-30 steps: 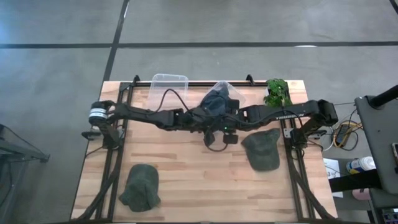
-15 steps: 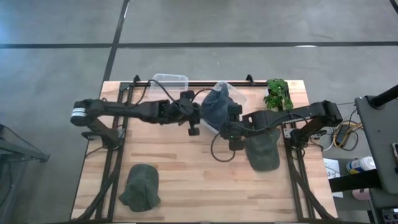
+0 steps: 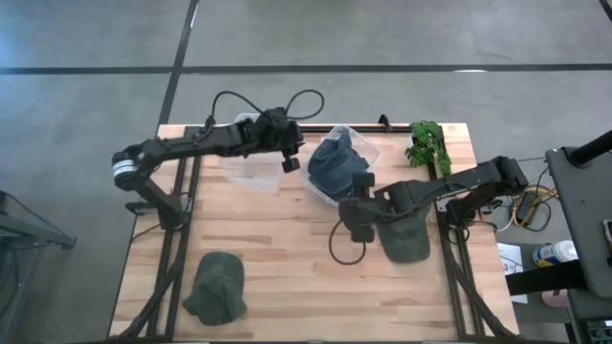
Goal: Pick & Place hat
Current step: Put the blue cap into the right transparent bin
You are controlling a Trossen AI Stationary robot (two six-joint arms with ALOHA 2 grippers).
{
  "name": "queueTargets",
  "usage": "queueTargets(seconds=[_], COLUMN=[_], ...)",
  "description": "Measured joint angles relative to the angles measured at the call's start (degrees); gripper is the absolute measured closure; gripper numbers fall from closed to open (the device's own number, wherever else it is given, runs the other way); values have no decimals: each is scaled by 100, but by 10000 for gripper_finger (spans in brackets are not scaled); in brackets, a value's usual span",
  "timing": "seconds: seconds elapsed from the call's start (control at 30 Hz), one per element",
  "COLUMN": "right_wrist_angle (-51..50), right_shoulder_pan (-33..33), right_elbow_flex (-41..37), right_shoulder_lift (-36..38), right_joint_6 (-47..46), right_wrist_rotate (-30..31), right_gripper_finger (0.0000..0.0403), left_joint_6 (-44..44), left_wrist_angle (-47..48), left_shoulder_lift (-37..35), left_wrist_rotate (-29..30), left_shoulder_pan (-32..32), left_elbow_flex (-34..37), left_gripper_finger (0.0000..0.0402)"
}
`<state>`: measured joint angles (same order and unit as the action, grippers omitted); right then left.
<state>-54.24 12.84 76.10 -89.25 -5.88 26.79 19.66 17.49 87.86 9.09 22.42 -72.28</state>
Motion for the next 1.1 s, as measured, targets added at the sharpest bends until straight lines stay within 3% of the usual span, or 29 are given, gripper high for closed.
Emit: queueTargets(seconds=[0.13, 0.3, 0.57, 0.73, 0.9, 1.1], right_wrist_angle=[243, 196, -454, -81, 549, 94], right_shoulder_pan=[24, 181, 109, -453, -743, -813], right_elbow_flex=[-233, -481, -938, -1473, -1716, -1578], right_shoulder_lift=[0, 59, 325, 400, 459, 577], right_joint_6=[-736, -1944, -4096, -4001, -3090, -2212], right_wrist_rotate=[19, 60, 1285, 1081, 982, 1058], right_gripper_finger=[207, 207, 207, 207, 207, 207], left_joint_6=[7, 358, 237, 13, -122, -264], left_wrist_angle=[-47, 29, 360, 536, 651, 688], left_shoulder_lift=[284, 688, 919, 919, 917, 917], left_wrist_rotate=[-663, -549, -671, -821, -783, -887], left_shoulder_pan=[265, 284, 217, -101, -527, -877], left_elbow_flex=[45, 2, -80, -62, -51, -34], left_gripper_finger=[296, 296, 296, 296, 296, 296])
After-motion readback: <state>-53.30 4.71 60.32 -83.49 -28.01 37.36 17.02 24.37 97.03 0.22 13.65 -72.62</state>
